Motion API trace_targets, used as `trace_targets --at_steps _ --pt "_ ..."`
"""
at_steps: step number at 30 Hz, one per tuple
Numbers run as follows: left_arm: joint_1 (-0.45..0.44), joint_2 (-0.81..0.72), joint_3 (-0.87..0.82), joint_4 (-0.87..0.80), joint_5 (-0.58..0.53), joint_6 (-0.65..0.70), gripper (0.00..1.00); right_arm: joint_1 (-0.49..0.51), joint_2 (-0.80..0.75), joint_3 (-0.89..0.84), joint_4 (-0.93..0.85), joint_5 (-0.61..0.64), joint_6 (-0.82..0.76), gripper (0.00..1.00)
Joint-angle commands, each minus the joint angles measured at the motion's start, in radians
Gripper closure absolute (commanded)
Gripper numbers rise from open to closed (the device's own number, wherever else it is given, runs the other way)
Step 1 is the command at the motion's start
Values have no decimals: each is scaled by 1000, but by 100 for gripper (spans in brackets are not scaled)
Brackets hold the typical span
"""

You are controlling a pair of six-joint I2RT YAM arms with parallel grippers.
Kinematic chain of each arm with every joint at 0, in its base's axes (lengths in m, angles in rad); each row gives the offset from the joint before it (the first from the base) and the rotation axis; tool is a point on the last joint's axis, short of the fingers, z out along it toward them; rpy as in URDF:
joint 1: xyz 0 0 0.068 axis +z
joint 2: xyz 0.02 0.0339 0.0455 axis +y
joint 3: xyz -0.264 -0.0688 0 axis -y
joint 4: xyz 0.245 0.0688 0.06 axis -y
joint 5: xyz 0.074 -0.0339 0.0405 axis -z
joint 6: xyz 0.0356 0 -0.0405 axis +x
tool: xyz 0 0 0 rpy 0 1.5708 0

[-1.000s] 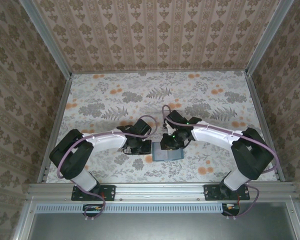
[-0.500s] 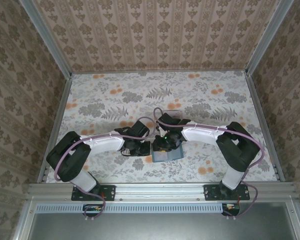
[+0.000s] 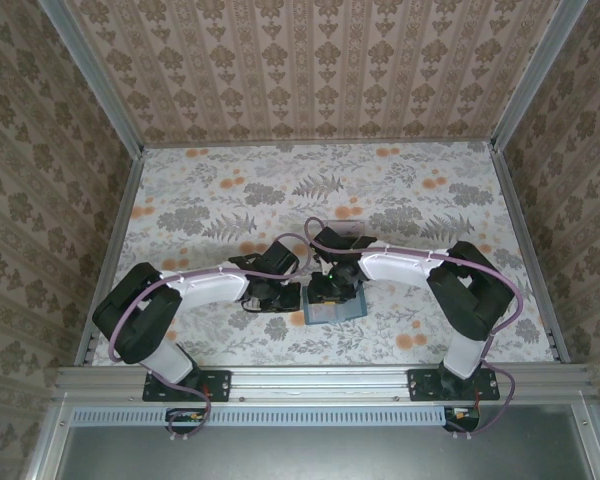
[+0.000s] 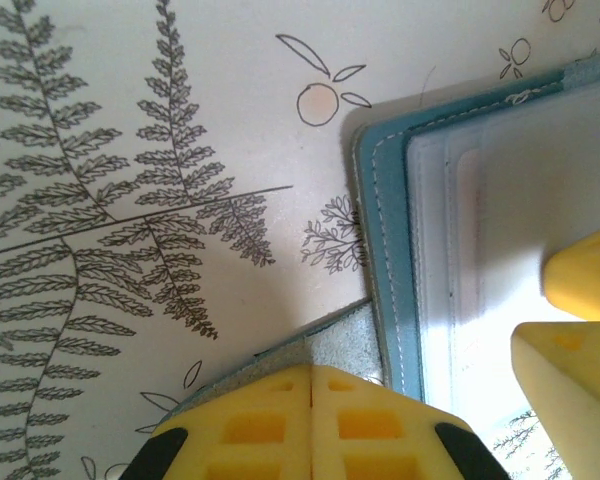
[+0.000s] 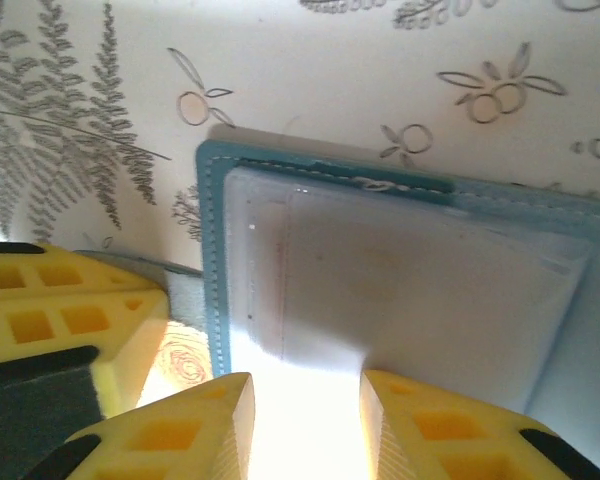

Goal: Take the credit cards out of the card holder

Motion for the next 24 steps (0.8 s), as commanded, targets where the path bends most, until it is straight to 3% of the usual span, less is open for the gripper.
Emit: trace_targets --at_steps 1,9,24 --pt "1 -11 -19 -53 -12 -6 93 13 12 34 -114 88 -27 63" --pt "1 -12 -19 -55 -11 -2 93 36 -3 68 -191 179 -49 49" --pt "1 -4 4 -73 -8 14 93 61 -14 124 -324 336 -57 44"
